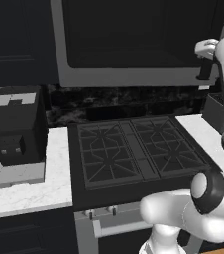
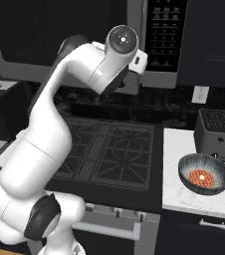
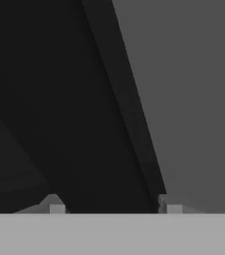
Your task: Open the microwave, place the bowl with waffle inside the microwave, then close the microwave door and turn it on.
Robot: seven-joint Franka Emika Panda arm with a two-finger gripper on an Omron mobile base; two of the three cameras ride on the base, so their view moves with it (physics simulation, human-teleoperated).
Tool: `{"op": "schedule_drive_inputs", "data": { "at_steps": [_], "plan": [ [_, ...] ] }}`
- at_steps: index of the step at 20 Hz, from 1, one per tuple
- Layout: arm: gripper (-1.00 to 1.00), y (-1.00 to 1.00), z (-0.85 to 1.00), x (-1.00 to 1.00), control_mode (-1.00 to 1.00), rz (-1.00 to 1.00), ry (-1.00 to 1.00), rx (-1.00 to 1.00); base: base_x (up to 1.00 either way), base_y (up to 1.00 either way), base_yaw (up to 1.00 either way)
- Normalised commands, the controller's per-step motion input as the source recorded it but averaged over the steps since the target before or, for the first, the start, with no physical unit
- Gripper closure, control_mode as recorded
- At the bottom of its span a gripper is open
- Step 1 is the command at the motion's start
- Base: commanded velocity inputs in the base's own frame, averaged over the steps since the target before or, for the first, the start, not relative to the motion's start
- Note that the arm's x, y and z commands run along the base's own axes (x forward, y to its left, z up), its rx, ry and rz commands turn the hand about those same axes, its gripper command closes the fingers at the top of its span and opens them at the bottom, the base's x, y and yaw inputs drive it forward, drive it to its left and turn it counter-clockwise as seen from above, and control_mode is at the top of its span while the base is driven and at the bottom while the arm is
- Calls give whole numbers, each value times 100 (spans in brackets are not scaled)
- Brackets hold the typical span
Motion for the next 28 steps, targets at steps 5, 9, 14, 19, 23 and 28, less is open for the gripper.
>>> {"op": "schedule_drive_inputs", "data": {
  "at_steps": [5,9,14,19,23,28],
  "plan": [
    [100,20,7,-100,-100,-12,0,-15,0,0,0],
    [100,47,0,-100,-100,-16,0,-23,0,0,0],
    [100,75,0,-100,-100,-30,-6,-24,0,0,0],
    [100,65,0,-100,-100,-37,-12,-18,0,0,0],
    [100,79,0,-100,-100,-36,-13,-18,0,0,0],
    [100,94,0,-85,-100,-35,-10,-21,0,0,0]
  ]
}}
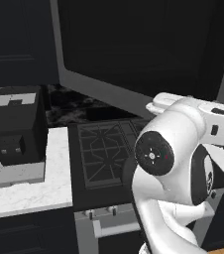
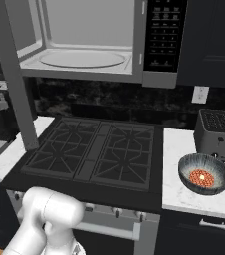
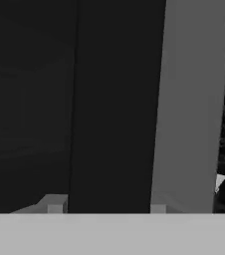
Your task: Open the microwave, place the bowl with waffle inside the microwave, then close the microwave door and turn it on.
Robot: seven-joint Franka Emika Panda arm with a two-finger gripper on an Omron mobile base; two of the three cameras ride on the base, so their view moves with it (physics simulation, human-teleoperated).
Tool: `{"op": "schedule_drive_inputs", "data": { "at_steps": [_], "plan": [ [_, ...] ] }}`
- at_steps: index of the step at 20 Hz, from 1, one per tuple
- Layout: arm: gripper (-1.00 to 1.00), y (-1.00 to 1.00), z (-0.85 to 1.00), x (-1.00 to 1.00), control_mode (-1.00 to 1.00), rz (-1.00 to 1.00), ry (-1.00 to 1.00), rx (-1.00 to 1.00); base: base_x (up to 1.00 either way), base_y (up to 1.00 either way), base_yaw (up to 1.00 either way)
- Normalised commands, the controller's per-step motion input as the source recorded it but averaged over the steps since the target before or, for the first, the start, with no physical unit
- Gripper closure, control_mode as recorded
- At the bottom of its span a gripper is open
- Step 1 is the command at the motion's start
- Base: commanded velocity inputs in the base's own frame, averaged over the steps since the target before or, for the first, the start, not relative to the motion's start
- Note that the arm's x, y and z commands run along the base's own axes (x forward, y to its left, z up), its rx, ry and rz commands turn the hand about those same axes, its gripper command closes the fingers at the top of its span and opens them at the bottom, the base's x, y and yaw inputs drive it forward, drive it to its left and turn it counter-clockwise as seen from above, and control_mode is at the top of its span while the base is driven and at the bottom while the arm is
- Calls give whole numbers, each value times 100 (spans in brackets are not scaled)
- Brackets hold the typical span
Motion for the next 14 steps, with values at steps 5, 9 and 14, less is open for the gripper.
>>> {"op": "schedule_drive_inputs", "data": {
  "at_steps": [5,9,14],
  "plan": [
    [100,100,0,-5,-100,-27,0,-24,0,0,0],
    [-100,92,-10,9,-100,-20,2,-19,0,0,0],
    [-100,9,0,3,-100,-2,2,-1,0,0,0]
  ]
}}
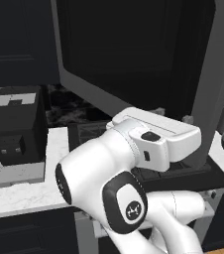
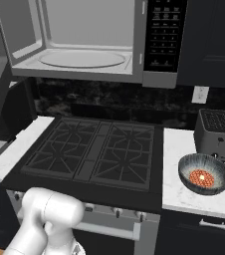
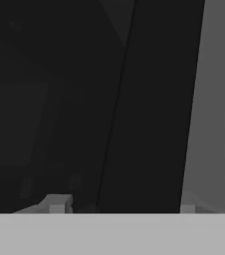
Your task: Open the microwave, place the bowl with waffle inside the microwave, then close the microwave door and turn it on.
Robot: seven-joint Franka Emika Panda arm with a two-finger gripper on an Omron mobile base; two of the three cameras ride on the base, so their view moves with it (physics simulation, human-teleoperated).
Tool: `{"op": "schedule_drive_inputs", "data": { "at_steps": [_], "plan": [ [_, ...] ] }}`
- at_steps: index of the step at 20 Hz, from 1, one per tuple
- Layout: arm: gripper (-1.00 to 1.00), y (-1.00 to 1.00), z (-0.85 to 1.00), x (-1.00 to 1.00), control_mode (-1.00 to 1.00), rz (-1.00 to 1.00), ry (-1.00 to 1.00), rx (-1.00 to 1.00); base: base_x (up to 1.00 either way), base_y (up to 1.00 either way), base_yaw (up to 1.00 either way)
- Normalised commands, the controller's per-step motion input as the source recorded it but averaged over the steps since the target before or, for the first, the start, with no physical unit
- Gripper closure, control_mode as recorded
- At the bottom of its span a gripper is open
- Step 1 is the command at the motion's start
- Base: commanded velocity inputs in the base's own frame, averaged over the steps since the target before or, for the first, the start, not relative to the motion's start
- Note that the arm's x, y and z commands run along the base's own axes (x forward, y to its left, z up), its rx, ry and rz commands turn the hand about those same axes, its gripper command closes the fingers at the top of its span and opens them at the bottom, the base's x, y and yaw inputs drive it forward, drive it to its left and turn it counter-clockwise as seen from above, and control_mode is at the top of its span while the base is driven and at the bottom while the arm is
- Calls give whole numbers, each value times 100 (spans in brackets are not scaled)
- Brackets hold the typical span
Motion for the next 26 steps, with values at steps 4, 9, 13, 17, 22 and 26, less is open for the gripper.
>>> {"op": "schedule_drive_inputs", "data": {
  "at_steps": [4,9,13,17,22,26],
  "plan": [
    [-100,1,-1,0,-100,1,0,0,0,0,0],
    [-100,13,-1,6,-100,12,3,5,0,0,0],
    [-100,19,1,-3,-100,22,3,8,0,0,0],
    [-100,13,14,-54,-100,0,0,2,0,0,0],
    [-100,8,15,-50,-100,0,0,1,0,0,0],
    [-100,-31,14,-36,-100,19,0,9,0,0,0]
  ]
}}
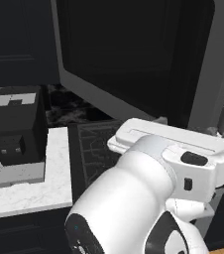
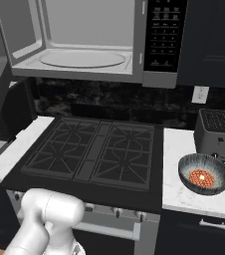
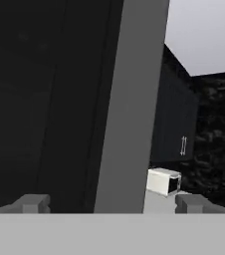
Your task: Open the microwave, place the bowl with waffle inside the microwave, then close the microwave door and turn it on.
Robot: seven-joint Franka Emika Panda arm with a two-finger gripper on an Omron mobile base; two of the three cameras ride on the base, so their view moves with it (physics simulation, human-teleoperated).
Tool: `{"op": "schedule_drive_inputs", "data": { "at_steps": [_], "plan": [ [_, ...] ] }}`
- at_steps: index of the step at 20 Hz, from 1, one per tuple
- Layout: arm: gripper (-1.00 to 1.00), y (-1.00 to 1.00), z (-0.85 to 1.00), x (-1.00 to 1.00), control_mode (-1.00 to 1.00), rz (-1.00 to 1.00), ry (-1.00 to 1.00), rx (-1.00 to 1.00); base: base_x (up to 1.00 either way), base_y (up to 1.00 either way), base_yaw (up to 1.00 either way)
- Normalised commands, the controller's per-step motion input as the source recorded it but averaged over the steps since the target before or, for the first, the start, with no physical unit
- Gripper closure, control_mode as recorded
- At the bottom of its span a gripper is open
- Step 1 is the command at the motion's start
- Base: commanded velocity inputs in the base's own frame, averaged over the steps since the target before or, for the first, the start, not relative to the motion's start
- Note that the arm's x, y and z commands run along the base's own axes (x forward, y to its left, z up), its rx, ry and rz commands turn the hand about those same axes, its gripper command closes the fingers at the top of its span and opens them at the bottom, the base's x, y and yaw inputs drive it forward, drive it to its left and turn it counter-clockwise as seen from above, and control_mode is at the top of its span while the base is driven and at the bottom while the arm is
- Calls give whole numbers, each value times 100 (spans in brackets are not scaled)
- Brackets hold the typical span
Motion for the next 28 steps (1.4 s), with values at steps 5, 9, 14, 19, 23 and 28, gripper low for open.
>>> {"op": "schedule_drive_inputs", "data": {
  "at_steps": [5,9,14,19,23,28],
  "plan": [
    [-100,-69,0,-26,-100,59,0,21,0,0,0],
    [-100,-59,0,-25,-100,66,0,18,0,0,0],
    [-100,-40,-2,-10,-100,74,0,15,0,0,0],
    [-100,-2,-17,31,-100,85,3,17,0,0,0],
    [-100,0,-19,60,-100,83,2,19,0,0,0],
    [-100,-12,-18,97,-100,71,-1,24,0,0,0]
  ]
}}
